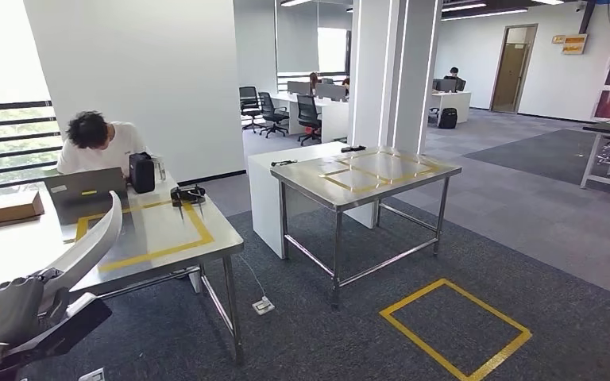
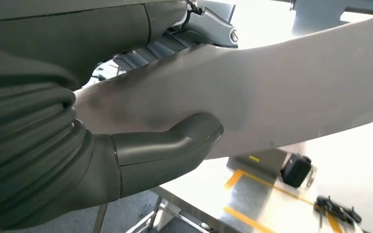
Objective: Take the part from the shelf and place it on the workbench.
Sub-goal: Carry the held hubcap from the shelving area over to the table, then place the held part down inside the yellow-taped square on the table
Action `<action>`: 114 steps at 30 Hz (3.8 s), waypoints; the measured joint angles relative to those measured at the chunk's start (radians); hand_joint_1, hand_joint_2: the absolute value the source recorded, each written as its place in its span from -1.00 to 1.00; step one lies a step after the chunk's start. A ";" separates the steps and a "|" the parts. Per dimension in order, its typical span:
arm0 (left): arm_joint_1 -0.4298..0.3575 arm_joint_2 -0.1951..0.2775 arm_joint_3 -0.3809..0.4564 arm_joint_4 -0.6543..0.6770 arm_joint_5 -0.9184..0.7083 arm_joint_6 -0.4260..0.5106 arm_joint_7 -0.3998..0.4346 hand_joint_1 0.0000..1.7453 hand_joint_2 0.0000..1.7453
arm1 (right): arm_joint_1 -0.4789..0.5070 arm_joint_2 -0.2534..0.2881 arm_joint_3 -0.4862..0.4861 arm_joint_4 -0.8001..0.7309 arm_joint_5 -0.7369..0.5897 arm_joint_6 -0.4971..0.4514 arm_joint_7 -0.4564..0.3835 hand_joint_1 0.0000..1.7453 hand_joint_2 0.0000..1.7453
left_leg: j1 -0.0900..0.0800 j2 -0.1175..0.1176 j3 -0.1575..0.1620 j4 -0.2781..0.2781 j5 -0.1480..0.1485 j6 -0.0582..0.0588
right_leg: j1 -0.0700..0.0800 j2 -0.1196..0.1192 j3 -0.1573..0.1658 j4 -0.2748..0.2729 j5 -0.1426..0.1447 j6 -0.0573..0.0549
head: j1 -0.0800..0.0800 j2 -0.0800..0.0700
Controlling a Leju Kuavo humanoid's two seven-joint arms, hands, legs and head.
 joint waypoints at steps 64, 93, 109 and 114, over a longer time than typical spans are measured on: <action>-0.010 -0.020 0.000 0.026 -0.018 0.006 0.000 0.80 1.00 | 0.003 0.001 -0.022 0.000 0.000 -0.005 0.014 -1.00 -1.00 | -0.012 0.005 0.005 0.002 -0.005 0.014 | -0.003 -0.002 -0.012 -0.002 0.021 0.000 | 0.000 0.000; -0.004 -0.024 0.000 0.020 -0.028 -0.004 0.013 0.80 1.00 | 0.007 -0.004 -0.022 0.000 0.008 -0.003 0.016 -1.00 -1.00 | -0.009 0.007 0.015 -0.009 0.003 0.031 | 0.005 -0.001 -0.024 0.028 0.014 -0.004 | 0.000 0.000; 0.020 0.015 0.001 0.024 -0.033 0.005 0.017 0.80 1.00 | 0.008 -0.003 -0.022 0.000 0.019 0.006 0.004 -1.00 -1.00 | 0.004 0.020 -0.077 0.003 0.082 -0.021 | -0.003 0.004 0.099 -0.036 -0.047 -0.029 | -0.009 0.000; 0.021 0.016 0.001 0.023 -0.036 0.006 0.019 0.80 1.00 | 0.006 -0.002 -0.022 0.000 0.021 0.007 0.000 -1.00 -1.00 | 0.003 0.017 -0.041 -0.032 0.072 0.018 | -0.003 0.001 0.097 0.005 -0.060 0.001 | -0.004 0.000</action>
